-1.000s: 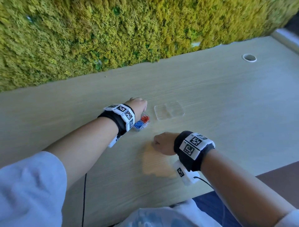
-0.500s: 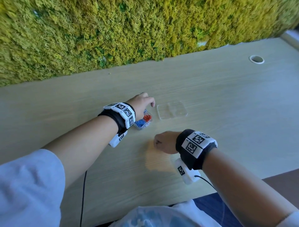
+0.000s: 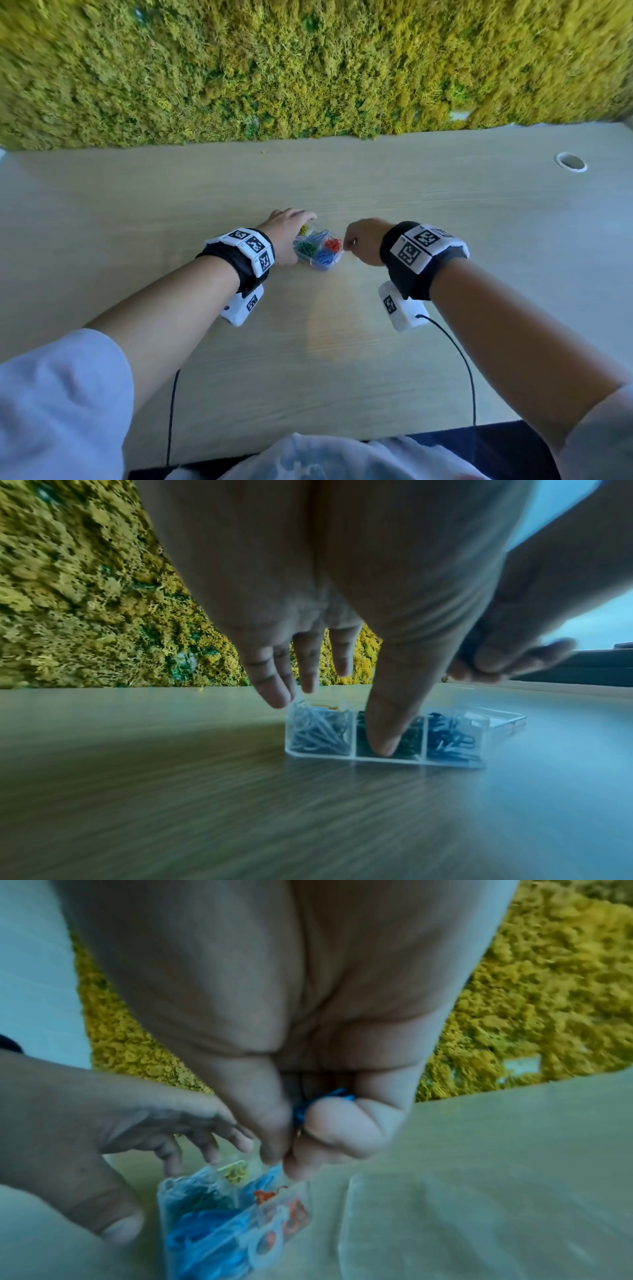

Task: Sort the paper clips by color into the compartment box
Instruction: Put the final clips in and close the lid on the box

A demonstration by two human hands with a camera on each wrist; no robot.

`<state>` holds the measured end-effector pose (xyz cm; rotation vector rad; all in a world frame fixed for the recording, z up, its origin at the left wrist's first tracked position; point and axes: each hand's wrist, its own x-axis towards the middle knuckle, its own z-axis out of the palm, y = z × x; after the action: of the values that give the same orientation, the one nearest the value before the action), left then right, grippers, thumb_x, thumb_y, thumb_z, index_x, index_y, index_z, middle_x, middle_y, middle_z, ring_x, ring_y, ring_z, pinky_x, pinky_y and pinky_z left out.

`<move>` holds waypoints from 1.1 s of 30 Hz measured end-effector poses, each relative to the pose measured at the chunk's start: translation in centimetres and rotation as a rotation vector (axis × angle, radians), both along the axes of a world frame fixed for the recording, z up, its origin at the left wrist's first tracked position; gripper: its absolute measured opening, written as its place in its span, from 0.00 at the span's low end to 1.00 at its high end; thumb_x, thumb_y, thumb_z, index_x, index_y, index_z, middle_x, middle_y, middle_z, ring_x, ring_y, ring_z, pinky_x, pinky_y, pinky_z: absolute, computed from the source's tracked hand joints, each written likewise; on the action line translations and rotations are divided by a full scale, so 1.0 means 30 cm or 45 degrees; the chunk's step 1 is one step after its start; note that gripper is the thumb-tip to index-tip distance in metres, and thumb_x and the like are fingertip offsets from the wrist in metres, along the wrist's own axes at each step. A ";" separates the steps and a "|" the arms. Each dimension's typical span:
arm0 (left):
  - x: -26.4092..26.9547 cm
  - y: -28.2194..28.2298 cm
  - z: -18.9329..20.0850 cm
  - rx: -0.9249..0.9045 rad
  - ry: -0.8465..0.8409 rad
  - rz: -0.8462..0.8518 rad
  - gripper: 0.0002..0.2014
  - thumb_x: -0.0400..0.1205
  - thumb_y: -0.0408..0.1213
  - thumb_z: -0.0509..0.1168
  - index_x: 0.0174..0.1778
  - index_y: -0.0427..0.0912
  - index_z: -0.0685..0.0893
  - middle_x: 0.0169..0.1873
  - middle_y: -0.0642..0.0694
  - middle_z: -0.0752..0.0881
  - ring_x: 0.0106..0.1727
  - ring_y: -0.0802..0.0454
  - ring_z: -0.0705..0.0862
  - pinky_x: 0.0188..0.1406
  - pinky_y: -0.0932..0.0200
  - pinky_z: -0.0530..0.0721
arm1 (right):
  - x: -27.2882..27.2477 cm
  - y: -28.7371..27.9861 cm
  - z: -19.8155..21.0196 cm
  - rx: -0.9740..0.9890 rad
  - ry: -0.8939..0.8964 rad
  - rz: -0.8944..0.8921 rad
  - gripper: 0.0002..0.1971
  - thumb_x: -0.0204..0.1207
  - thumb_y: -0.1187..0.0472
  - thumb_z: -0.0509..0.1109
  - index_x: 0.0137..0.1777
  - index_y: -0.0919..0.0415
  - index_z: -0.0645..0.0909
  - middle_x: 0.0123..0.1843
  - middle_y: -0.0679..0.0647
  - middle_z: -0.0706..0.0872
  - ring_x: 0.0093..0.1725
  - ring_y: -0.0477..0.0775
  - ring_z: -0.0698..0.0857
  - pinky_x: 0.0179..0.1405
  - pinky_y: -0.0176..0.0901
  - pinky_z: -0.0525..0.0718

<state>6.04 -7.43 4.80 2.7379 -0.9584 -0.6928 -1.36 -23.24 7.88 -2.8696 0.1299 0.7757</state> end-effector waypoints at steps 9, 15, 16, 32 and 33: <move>0.004 0.023 -0.019 -0.138 0.003 0.105 0.45 0.70 0.36 0.78 0.79 0.48 0.59 0.76 0.45 0.68 0.75 0.43 0.70 0.73 0.46 0.72 | 0.184 0.089 -0.026 -0.134 -0.085 0.094 0.16 0.78 0.69 0.66 0.65 0.61 0.81 0.61 0.57 0.86 0.57 0.58 0.87 0.49 0.43 0.85; 0.000 0.030 -0.030 -0.253 -0.013 0.177 0.43 0.65 0.38 0.80 0.74 0.50 0.66 0.71 0.47 0.75 0.69 0.45 0.76 0.65 0.51 0.76 | 0.201 0.126 -0.040 -0.199 -0.137 0.254 0.17 0.80 0.65 0.67 0.68 0.56 0.80 0.63 0.53 0.85 0.59 0.54 0.86 0.47 0.40 0.83; 0.000 0.031 -0.030 -0.257 -0.006 0.184 0.42 0.65 0.37 0.80 0.73 0.50 0.67 0.70 0.48 0.75 0.68 0.45 0.76 0.65 0.51 0.77 | 0.202 0.125 -0.043 -0.198 -0.138 0.262 0.18 0.79 0.63 0.68 0.69 0.55 0.79 0.63 0.52 0.85 0.59 0.54 0.85 0.50 0.41 0.85; 0.016 0.018 -0.022 -0.222 0.009 0.204 0.45 0.62 0.37 0.83 0.73 0.47 0.66 0.66 0.47 0.77 0.65 0.46 0.76 0.54 0.57 0.72 | 0.198 0.123 -0.070 -0.212 -0.250 0.138 0.11 0.82 0.59 0.59 0.56 0.56 0.83 0.55 0.52 0.86 0.51 0.54 0.85 0.45 0.43 0.84; 0.015 0.020 -0.023 -0.239 0.014 0.211 0.46 0.62 0.37 0.83 0.73 0.47 0.66 0.66 0.47 0.77 0.64 0.46 0.77 0.53 0.58 0.71 | 0.204 0.135 -0.077 -0.208 -0.257 0.093 0.10 0.82 0.57 0.60 0.52 0.58 0.82 0.50 0.53 0.86 0.47 0.56 0.83 0.41 0.44 0.81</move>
<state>6.50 -6.83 4.11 2.6079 -0.7419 -0.5582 4.75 -19.19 5.56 -3.1027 0.0658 0.5042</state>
